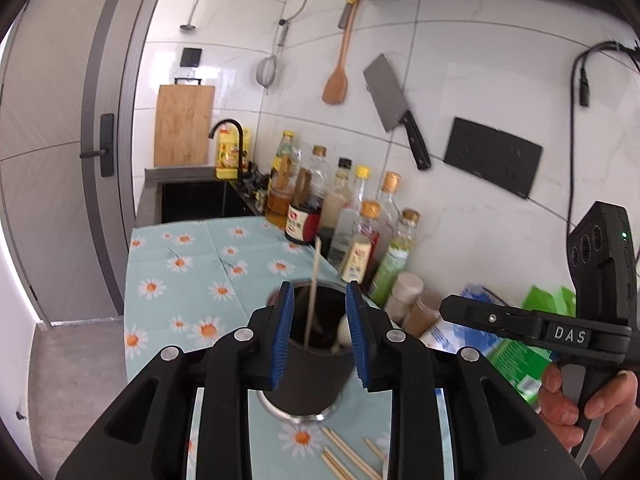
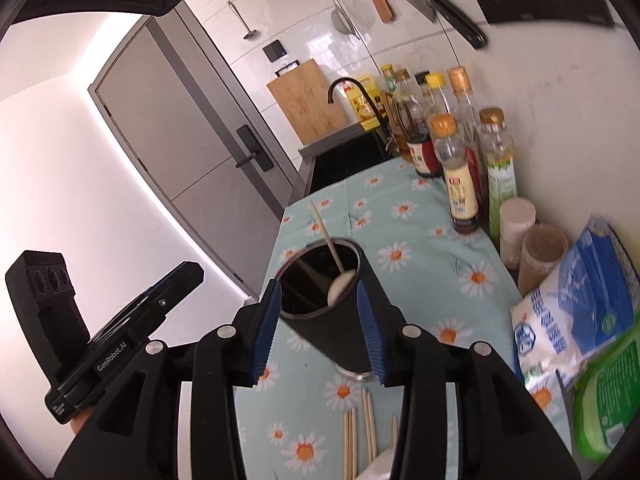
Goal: Organize utensils
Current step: 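Withdraw both grippers from the holder back toward the utensils on the table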
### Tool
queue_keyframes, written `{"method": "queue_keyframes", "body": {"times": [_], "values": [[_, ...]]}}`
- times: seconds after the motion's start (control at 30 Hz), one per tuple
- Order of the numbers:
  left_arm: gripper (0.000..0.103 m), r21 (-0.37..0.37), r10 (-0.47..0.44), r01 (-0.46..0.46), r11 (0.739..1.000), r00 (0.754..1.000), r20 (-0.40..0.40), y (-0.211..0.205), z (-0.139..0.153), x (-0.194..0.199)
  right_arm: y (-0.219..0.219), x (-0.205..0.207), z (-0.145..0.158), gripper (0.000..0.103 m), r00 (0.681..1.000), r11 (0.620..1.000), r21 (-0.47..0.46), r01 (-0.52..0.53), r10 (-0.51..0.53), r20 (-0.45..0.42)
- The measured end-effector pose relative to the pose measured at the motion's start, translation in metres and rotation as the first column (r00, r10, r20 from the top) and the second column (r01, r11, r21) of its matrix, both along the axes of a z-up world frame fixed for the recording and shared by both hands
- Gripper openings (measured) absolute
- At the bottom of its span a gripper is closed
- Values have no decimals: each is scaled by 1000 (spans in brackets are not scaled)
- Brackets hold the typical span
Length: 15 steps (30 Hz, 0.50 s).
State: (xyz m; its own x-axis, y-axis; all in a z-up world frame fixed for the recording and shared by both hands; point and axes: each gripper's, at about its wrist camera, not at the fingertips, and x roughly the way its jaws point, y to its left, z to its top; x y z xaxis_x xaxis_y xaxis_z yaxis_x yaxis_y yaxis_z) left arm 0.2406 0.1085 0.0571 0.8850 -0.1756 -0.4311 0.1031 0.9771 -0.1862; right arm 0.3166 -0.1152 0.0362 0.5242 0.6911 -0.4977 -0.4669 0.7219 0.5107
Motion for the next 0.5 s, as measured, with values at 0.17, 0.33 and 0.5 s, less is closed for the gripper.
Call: {"method": "queue_keyframes", "body": {"times": [0.17, 0.33, 0.5], "values": [[32, -25, -47, 45, 999, 996, -81, -7, -20, -14, -16, -16, -26, 44, 995, 1000, -7, -26, 25, -96], [32, -22, -72, 70, 997, 984, -161, -14, -44, -25, -27, -25, -60, 44, 978, 999, -11, -44, 41, -205], [32, -27, -115, 112, 993, 961, -250, -23, -68, -31, -37, -31, -89, 44, 954, 998, -11, -57, 51, -295]]}}
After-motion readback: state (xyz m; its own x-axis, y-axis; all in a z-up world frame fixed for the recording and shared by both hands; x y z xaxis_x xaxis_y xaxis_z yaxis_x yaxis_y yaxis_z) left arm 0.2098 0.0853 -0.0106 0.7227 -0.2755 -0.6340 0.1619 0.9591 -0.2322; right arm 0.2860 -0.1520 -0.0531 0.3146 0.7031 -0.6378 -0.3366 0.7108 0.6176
